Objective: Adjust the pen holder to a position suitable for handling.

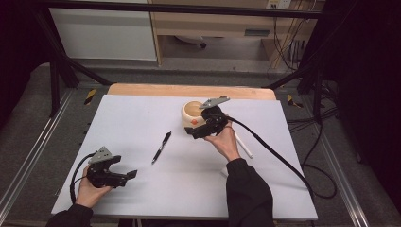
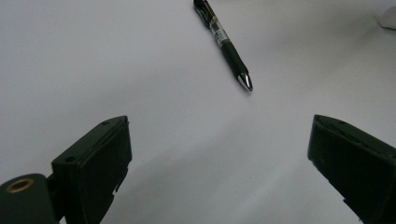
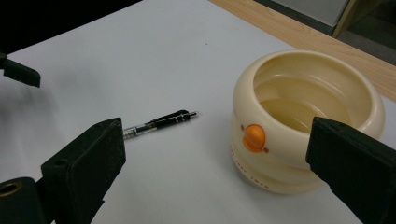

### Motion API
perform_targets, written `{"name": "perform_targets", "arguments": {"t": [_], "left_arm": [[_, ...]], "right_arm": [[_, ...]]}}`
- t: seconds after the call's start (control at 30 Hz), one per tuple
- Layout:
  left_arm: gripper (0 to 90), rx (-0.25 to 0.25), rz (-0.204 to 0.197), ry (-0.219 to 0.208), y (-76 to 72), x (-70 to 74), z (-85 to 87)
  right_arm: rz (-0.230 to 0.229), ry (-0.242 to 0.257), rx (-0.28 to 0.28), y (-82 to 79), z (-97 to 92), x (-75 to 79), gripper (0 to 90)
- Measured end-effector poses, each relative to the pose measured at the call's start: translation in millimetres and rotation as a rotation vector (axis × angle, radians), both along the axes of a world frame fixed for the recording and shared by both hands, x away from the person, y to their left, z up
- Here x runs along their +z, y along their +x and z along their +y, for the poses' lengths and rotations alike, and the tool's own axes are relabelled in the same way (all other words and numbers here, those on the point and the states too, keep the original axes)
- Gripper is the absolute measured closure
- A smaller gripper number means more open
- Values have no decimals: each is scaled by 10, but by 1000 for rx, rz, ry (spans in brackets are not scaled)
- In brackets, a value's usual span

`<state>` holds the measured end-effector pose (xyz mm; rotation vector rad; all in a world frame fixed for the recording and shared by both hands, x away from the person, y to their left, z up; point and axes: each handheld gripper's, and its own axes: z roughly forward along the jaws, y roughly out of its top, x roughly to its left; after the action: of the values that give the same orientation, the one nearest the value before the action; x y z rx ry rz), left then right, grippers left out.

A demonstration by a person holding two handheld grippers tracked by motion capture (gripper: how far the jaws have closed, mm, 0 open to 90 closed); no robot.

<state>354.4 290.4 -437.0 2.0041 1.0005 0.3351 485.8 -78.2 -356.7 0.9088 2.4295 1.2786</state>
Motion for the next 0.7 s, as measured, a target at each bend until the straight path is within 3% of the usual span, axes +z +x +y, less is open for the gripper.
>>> {"name": "perform_targets", "arguments": {"t": [0.43,0.7], "left_arm": [[65,-1,4,0,2,-5,-3],[66,-2,4,-1,4,-6,-1]], "right_arm": [[3,-13,12,233,119,-64,209],[-16,-53,13,338,166,-152,302]]}}
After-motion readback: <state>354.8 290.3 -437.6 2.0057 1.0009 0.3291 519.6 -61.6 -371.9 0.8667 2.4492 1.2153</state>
